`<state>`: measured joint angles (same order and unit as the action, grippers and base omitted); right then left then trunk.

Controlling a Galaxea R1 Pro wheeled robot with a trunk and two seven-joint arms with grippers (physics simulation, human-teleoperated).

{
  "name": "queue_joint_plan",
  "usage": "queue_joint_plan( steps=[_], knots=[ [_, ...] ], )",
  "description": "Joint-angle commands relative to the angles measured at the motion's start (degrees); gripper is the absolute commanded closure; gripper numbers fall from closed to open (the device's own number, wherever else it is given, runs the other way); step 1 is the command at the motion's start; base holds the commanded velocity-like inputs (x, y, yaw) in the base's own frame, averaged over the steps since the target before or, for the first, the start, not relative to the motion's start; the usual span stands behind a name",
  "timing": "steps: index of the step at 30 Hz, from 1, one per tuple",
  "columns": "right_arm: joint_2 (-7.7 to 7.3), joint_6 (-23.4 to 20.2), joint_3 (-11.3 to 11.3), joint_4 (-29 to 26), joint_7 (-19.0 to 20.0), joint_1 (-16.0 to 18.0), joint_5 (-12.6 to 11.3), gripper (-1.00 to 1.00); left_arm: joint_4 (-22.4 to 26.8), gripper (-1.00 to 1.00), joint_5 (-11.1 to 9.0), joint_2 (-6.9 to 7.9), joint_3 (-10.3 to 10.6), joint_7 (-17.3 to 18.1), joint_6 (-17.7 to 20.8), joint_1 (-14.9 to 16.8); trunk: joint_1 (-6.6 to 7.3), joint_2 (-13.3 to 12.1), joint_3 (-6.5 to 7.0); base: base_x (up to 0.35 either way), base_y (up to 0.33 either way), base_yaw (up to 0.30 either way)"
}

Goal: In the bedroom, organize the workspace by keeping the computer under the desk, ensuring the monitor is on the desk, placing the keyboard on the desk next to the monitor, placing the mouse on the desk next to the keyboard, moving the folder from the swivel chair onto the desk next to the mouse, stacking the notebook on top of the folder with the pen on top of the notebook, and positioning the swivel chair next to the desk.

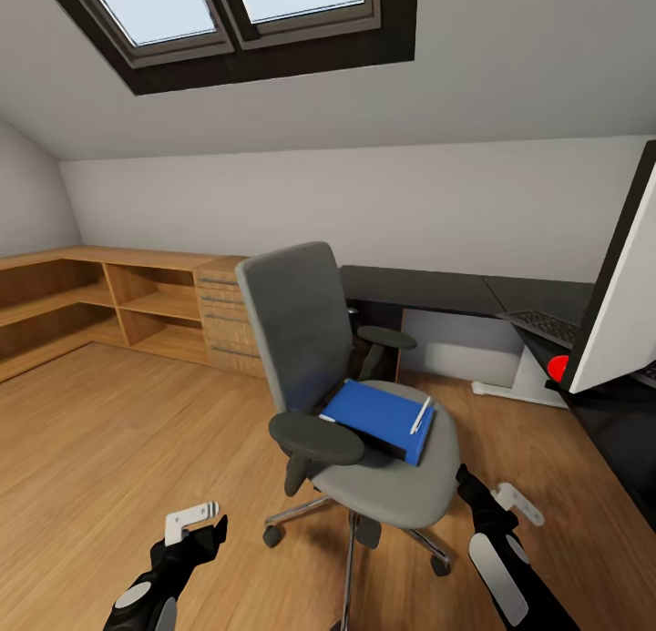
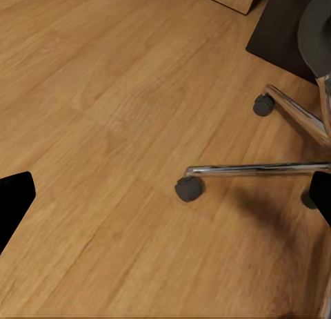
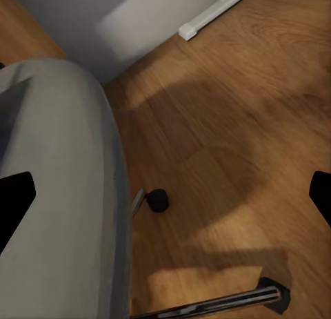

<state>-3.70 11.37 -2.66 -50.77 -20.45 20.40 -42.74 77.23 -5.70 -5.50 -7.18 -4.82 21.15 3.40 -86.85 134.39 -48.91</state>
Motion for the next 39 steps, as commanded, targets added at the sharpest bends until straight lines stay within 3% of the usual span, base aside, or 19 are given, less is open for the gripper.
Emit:
queue_joint_plan(
  steps=[1, 25, 39],
  knots=[
    [-0.08, 0.4, -0.3, 0.0, -0.3, 0.0, -0.6, -1.00, 0.0, -1.00, -0.6, -0.03, 0.0, -0.3, 0.3, 0.0, 0.01, 0.0, -0.06, 0.002, 0.000, -0.034],
    [-0.01, 0.4, -0.3, 0.1, -0.3, 0.0, -0.6, -1.00, -0.6, -1.00, -0.6, 0.04, -0.1, -0.2, 0.3, 0.0, 0.01, 0.0, -0.04, -0.047, 0.105, -0.237],
    [-0.07, 0.5, -0.4, 0.1, 0.1, 0.0, -0.7, -1.00, -0.6, -1.00, -0.6, 0.06, -0.1, -0.3, 0.3, 0.0, 0.01, 0.0, -0.14, 0.000, 0.047, -0.024]
  ],
)
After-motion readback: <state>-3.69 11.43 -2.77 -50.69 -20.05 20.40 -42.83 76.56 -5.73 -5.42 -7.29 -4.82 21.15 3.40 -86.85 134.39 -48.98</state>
